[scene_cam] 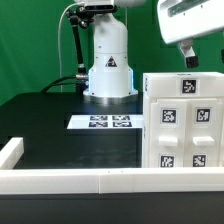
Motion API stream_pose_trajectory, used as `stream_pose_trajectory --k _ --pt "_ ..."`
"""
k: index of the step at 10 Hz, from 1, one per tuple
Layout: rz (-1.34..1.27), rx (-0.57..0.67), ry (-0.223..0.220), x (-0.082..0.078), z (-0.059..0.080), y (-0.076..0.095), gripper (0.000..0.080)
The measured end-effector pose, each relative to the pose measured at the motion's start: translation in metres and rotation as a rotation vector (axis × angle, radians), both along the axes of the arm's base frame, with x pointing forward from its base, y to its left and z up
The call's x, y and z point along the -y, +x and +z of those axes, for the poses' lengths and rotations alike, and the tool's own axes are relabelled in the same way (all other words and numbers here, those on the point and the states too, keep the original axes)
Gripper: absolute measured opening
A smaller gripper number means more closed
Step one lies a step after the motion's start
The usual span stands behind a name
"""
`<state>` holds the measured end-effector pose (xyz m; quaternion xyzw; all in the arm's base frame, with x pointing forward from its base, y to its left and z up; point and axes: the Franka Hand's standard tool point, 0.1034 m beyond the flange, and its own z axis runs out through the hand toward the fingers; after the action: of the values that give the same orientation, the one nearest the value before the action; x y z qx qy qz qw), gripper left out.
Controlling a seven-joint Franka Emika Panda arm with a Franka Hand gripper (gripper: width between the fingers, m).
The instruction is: Assemble cabinet
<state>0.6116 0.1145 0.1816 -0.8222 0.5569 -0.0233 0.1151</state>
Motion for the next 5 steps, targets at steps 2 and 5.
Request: stream_pose_trajectory --k 2,5 --pt "0.166 0.027 -0.029 0.0002 -0.0007 -0.0001 0.0796" --pt "0.527 0.092 -0.093 0.0035 0.0007 0.0015 0.0796"
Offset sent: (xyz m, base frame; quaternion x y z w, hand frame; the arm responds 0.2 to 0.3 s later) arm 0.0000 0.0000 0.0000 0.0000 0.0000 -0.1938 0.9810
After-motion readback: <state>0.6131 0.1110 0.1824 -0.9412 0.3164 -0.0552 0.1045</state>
